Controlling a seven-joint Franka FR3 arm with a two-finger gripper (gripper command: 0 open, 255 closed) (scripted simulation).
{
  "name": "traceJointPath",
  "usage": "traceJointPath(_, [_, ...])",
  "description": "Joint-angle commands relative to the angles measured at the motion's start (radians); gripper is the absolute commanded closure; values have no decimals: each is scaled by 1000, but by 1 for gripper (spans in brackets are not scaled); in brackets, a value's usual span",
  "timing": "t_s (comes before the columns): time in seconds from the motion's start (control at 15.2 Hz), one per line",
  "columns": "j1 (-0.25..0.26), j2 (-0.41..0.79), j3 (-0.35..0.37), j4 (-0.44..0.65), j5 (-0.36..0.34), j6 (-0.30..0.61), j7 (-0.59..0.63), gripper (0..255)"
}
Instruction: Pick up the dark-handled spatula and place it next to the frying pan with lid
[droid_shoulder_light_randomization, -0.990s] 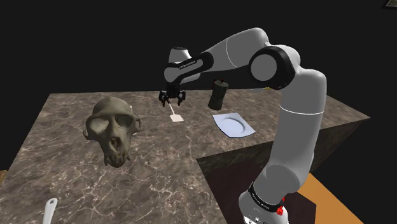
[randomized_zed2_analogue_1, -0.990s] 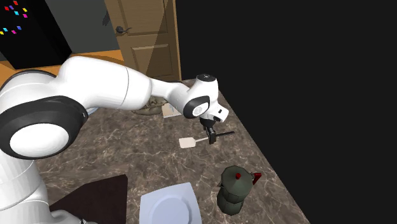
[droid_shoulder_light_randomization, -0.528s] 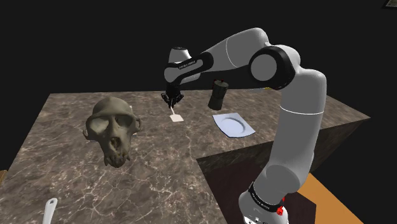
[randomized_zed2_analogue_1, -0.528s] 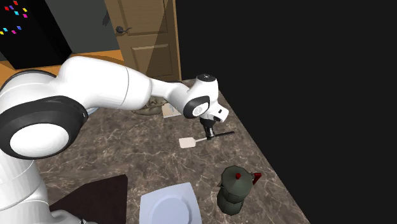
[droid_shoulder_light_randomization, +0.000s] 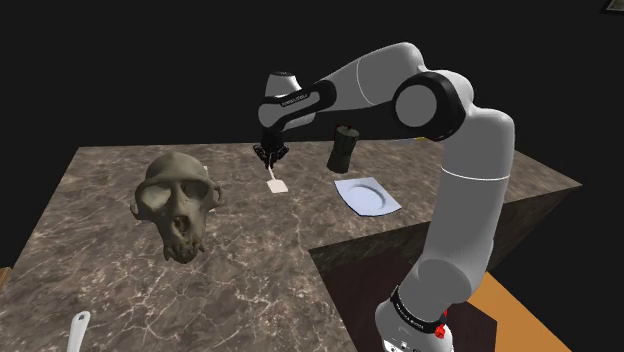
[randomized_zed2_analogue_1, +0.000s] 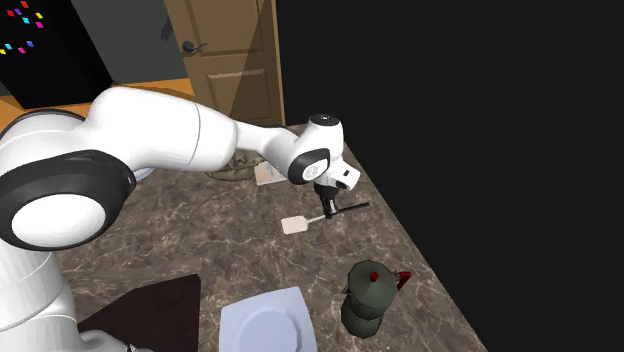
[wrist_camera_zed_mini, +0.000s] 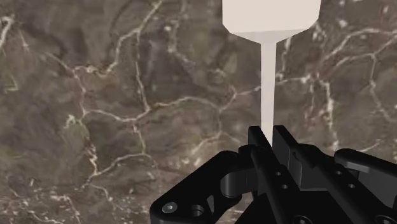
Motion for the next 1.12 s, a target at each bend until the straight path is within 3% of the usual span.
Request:
traceJointPath(0.0, [0,-12,0,8,0,-20,0,255])
traceJointPath(1.06, [1,-90,0,120,1,-210,-4,255])
